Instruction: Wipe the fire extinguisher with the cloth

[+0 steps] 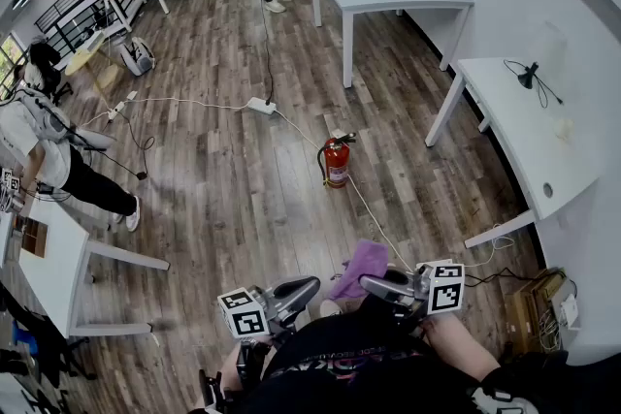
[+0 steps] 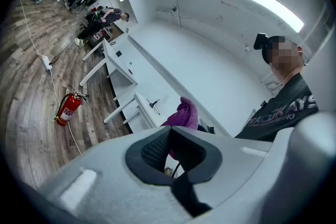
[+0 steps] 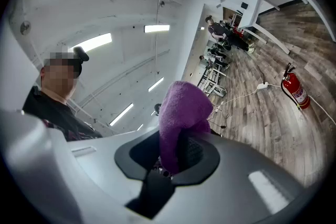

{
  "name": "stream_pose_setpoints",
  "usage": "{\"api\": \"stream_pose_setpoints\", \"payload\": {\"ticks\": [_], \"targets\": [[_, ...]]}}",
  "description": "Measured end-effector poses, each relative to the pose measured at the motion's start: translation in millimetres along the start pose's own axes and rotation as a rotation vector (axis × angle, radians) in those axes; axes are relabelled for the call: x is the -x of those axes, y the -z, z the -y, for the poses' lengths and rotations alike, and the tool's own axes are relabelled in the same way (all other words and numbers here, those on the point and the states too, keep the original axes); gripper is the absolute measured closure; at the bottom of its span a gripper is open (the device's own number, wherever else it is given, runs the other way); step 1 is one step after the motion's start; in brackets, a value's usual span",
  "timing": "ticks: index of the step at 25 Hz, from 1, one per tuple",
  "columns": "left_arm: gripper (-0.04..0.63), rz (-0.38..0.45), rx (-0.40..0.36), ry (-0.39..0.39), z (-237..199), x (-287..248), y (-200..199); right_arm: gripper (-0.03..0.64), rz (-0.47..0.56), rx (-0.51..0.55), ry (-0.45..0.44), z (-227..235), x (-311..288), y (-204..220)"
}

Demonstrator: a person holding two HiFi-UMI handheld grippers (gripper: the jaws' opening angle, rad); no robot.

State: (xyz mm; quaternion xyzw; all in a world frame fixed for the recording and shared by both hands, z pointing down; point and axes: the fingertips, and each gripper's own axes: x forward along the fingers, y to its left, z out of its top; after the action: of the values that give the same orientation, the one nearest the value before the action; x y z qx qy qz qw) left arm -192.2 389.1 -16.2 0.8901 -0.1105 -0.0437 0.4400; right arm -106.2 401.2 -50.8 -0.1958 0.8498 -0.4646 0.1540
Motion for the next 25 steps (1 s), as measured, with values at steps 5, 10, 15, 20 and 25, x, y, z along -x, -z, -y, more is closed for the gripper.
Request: {"api": "stream_pose_setpoints", "payload": {"ticks": [5, 10, 15, 20, 25], "targets": [[0.594, 0.002, -0.002, -0.003, -1, -1, 0, 0.555, -0.002, 0.0, -0.002, 1, 0, -1], [0.594, 0.005, 0.0, -0.006, -1, -2, 0, 0.555, -0.003, -0.002, -0.005, 1, 0, -2], [0.594, 0.005, 0.001, -0.006, -3, -4, -2, 0.549, 0.015, -0.004, -0.002, 5, 2, -8], [0.594, 0.004, 0.01, -0.006, -4, -1, 0, 0.548, 0.052, 0.004, 0.003, 5, 4, -13], [0.594, 0.005, 0.008, 0.0, -5, -6, -2, 0.548, 0.078, 0.012, 0.017, 9, 9, -21]]}}
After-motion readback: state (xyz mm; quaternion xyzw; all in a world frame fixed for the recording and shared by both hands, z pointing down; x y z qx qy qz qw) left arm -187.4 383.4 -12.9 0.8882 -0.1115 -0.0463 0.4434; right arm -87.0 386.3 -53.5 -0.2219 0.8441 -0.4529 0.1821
